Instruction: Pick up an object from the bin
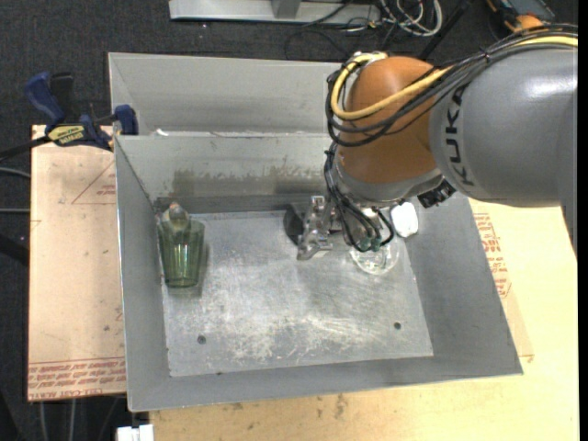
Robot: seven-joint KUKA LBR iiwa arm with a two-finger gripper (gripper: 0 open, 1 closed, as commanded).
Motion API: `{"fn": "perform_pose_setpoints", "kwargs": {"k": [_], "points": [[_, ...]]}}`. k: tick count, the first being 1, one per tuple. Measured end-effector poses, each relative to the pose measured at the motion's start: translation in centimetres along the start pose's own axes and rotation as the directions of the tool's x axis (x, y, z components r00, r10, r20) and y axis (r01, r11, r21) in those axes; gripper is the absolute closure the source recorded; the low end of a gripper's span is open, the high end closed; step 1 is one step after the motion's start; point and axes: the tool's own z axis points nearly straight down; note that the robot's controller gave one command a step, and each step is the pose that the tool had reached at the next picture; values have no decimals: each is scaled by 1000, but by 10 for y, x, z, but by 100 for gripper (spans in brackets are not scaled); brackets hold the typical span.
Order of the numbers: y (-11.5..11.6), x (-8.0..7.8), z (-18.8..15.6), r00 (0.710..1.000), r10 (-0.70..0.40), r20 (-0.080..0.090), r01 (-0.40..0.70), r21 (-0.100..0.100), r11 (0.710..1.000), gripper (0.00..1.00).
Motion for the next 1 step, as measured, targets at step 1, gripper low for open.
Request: {"fn": "perform_pose_setpoints", "kwargs": {"k": [1], "points": [[4, 2, 30, 1000, 13, 7, -13, -1, 1000, 100]]}}
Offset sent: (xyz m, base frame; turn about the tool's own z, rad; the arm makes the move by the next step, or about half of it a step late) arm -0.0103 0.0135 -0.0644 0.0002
